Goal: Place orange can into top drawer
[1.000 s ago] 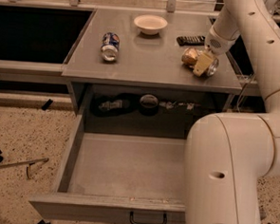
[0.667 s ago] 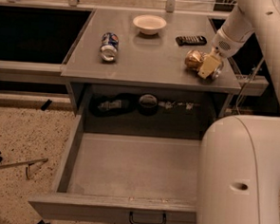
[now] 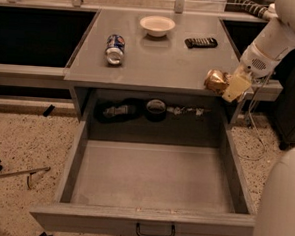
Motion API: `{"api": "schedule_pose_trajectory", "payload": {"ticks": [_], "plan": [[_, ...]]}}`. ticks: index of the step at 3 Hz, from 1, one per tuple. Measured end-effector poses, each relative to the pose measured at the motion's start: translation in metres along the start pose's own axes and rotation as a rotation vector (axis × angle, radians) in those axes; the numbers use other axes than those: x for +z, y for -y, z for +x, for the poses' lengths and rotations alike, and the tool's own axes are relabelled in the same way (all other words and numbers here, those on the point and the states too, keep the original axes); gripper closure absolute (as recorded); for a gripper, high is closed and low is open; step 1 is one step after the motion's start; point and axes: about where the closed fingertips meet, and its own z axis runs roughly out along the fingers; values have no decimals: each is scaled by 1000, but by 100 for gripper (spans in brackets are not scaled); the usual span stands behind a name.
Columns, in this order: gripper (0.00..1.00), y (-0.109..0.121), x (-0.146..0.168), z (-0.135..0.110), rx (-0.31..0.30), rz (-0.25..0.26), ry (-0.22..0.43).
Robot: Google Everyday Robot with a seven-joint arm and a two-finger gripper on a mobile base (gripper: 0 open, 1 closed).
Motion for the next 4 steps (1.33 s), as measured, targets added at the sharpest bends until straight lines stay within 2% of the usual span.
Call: {"api": "schedule_pose_trajectory", "payload": {"ticks": [1, 2, 4], "plan": [[100, -34, -10, 24, -37, 7, 25], [100, -53, 14, 36, -33, -50, -5], [100, -54, 15, 30, -46, -44, 4]]}}
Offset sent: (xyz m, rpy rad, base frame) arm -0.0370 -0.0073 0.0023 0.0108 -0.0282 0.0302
